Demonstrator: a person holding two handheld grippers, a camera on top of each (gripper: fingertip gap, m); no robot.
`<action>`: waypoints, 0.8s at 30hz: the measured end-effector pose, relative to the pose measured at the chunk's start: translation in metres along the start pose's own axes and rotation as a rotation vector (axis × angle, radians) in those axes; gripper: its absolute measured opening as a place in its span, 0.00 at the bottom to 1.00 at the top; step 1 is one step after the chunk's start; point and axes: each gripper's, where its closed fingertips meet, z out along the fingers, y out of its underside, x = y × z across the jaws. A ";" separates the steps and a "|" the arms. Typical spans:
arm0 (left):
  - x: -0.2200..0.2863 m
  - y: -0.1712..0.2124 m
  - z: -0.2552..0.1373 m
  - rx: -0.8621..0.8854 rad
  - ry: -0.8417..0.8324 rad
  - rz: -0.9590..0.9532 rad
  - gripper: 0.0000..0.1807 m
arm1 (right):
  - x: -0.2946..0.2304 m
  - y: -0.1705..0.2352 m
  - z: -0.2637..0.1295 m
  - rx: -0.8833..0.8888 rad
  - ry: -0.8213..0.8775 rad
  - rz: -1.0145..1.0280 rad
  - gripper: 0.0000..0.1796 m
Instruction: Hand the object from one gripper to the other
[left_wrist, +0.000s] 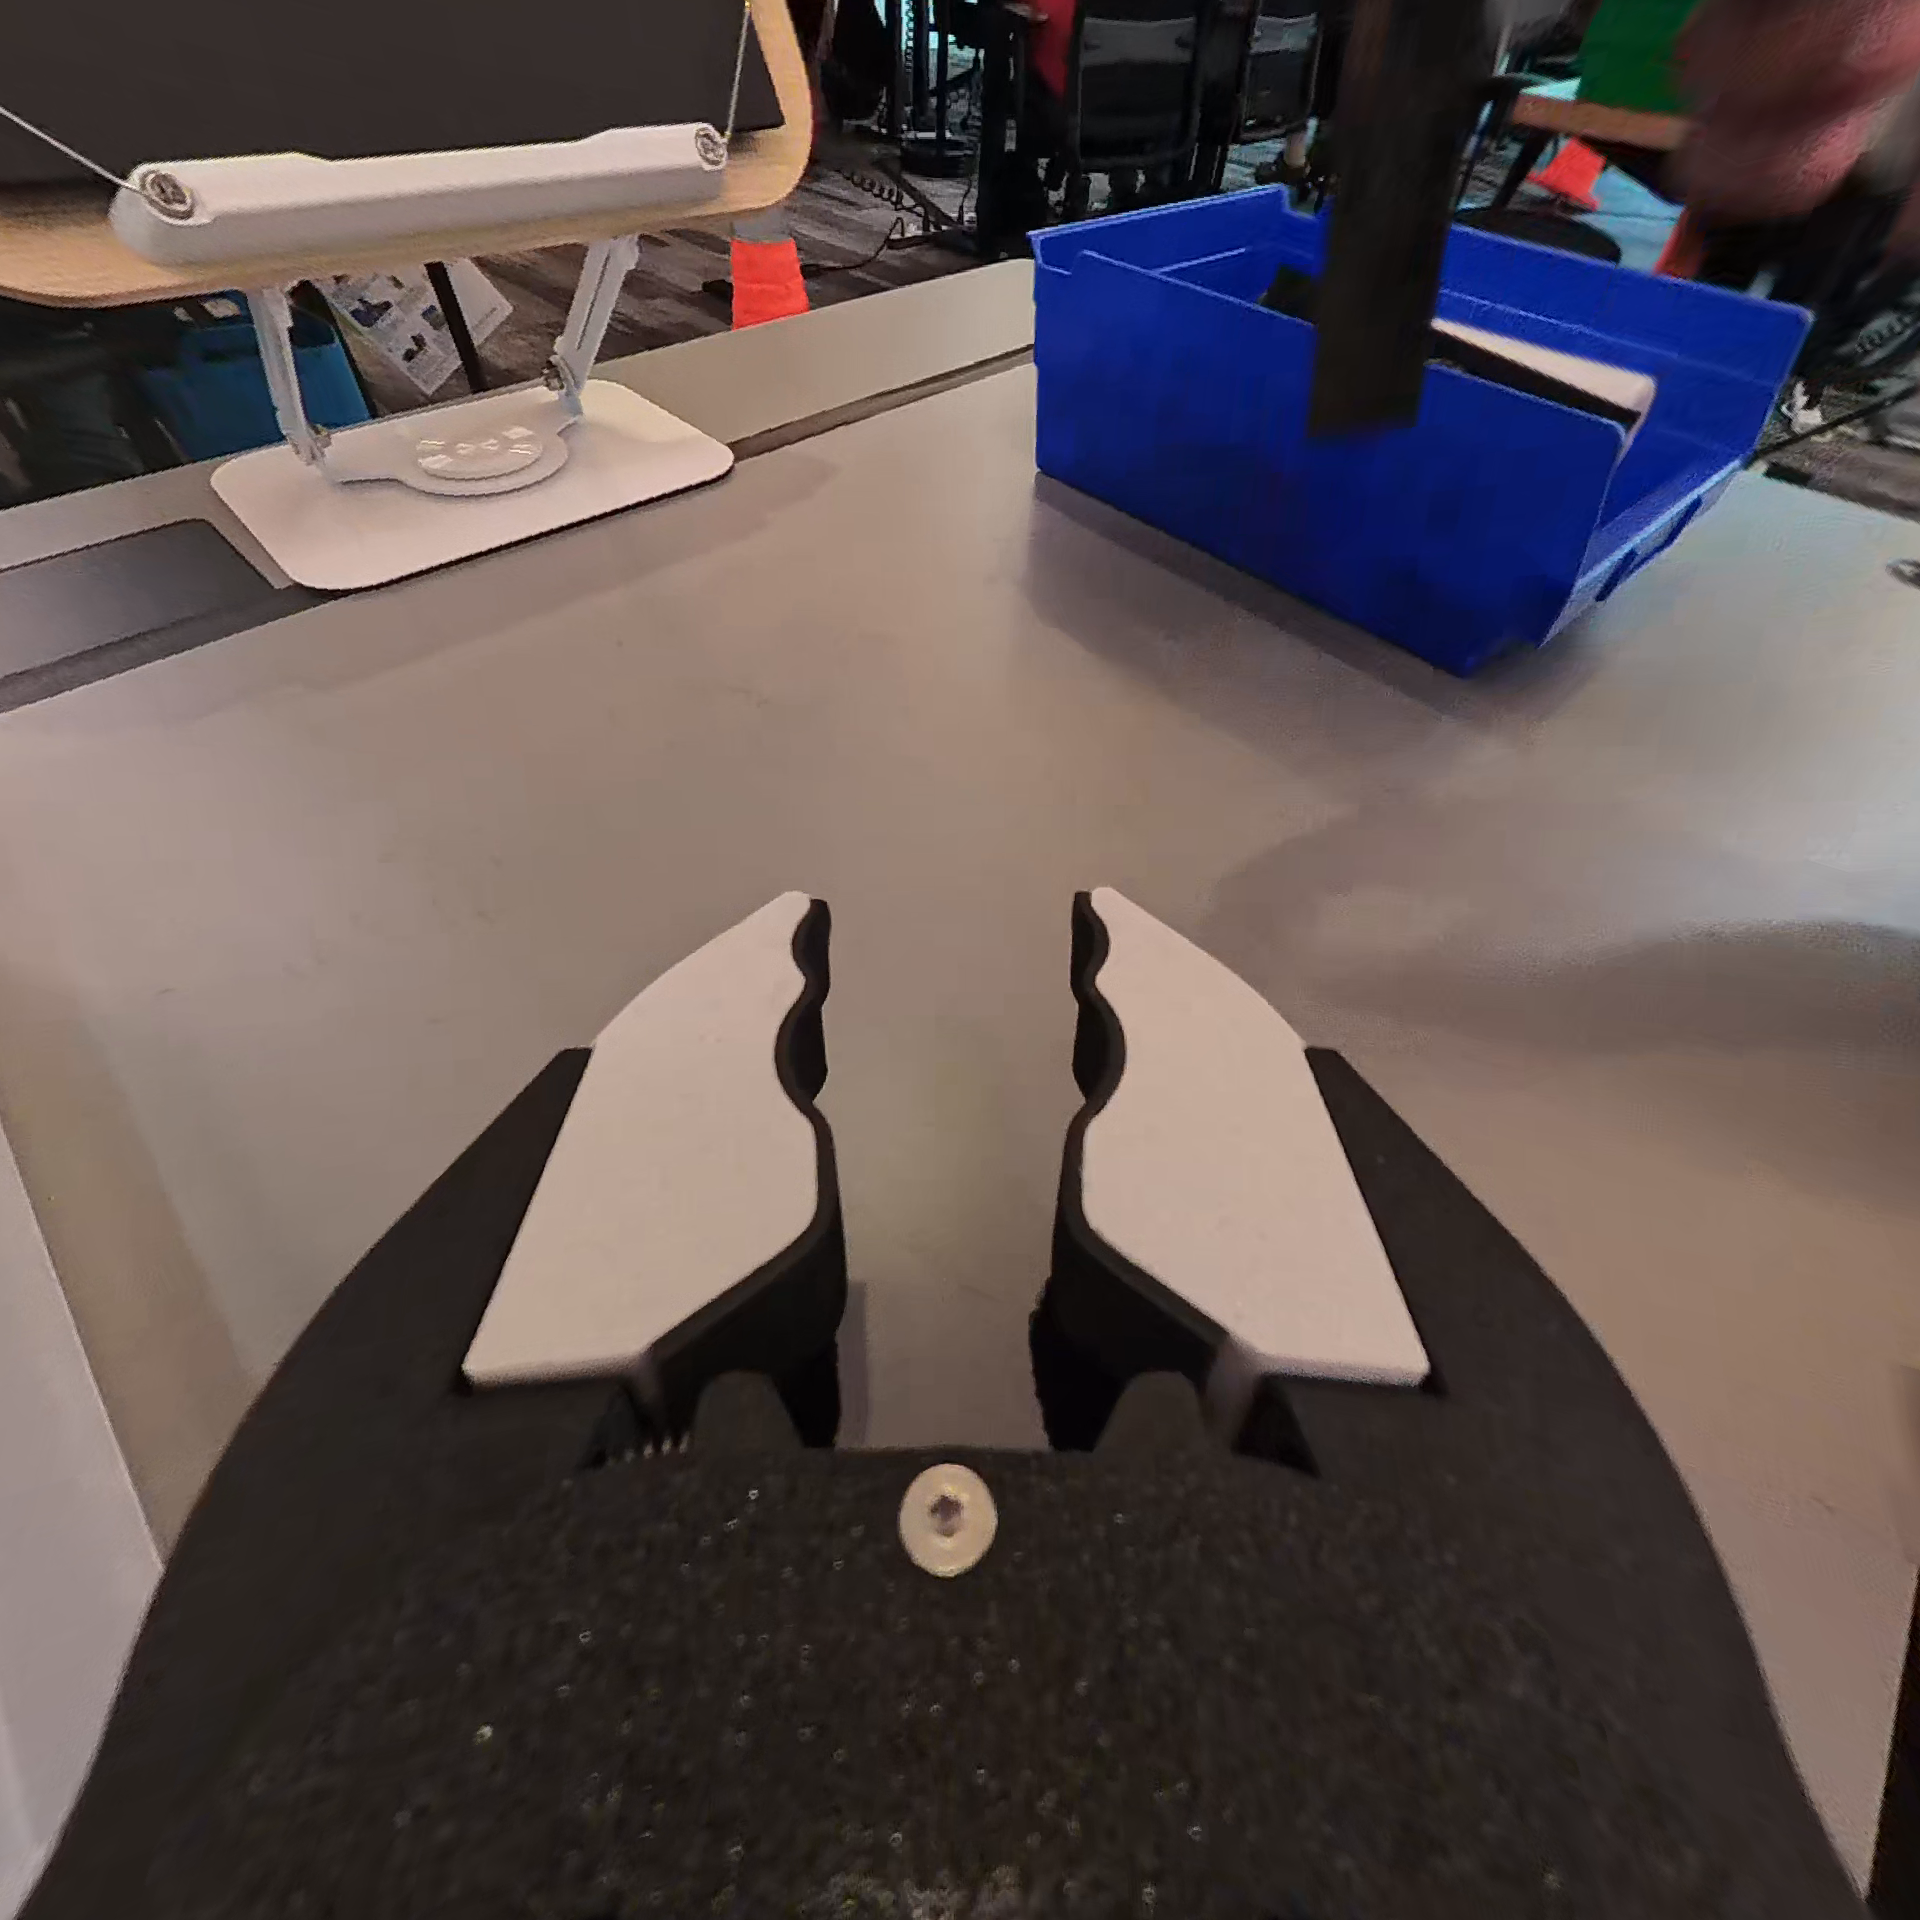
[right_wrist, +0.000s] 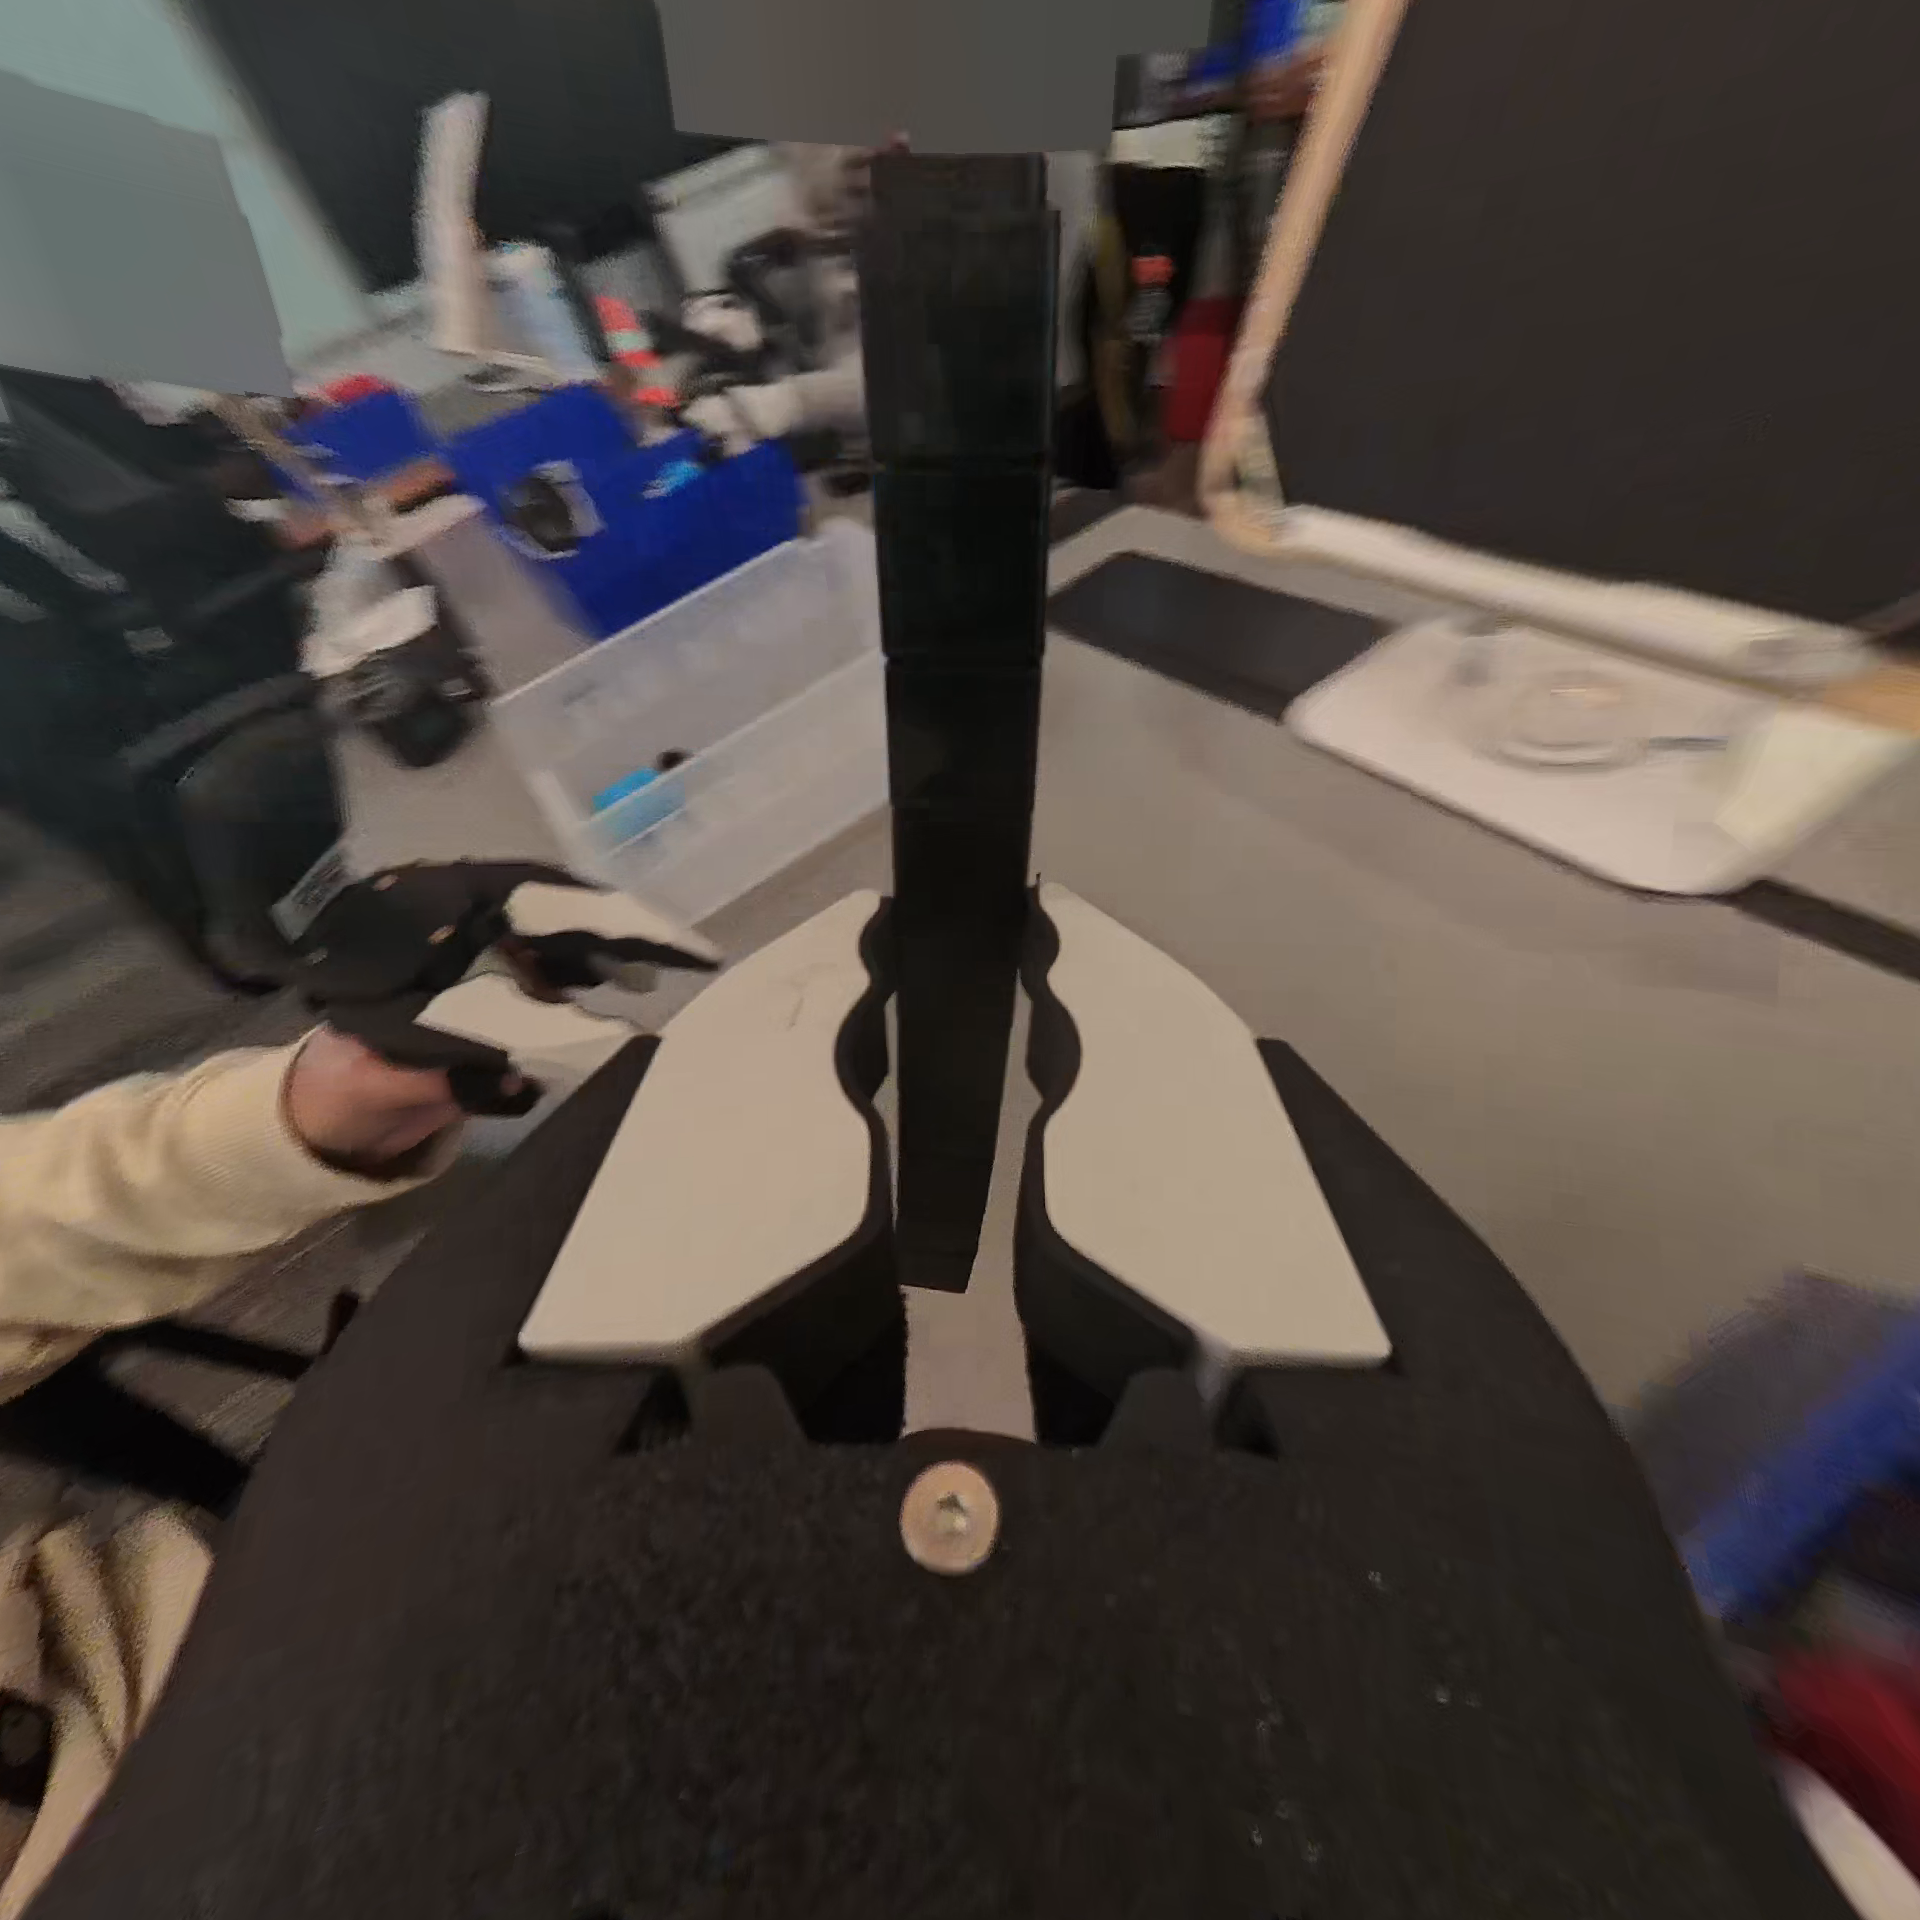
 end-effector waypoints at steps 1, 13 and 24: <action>0.001 0.001 0.000 -0.002 0.003 0.007 0.24 | 0.014 -0.016 -0.022 -0.011 0.086 0.024 0.12; 0.011 0.006 0.007 -0.040 0.058 -0.006 0.24 | 0.167 0.072 -0.115 -0.615 0.550 0.554 0.13; 0.014 0.015 0.008 -0.083 0.060 0.009 0.24 | 0.184 0.147 -0.064 -0.840 0.483 0.711 0.13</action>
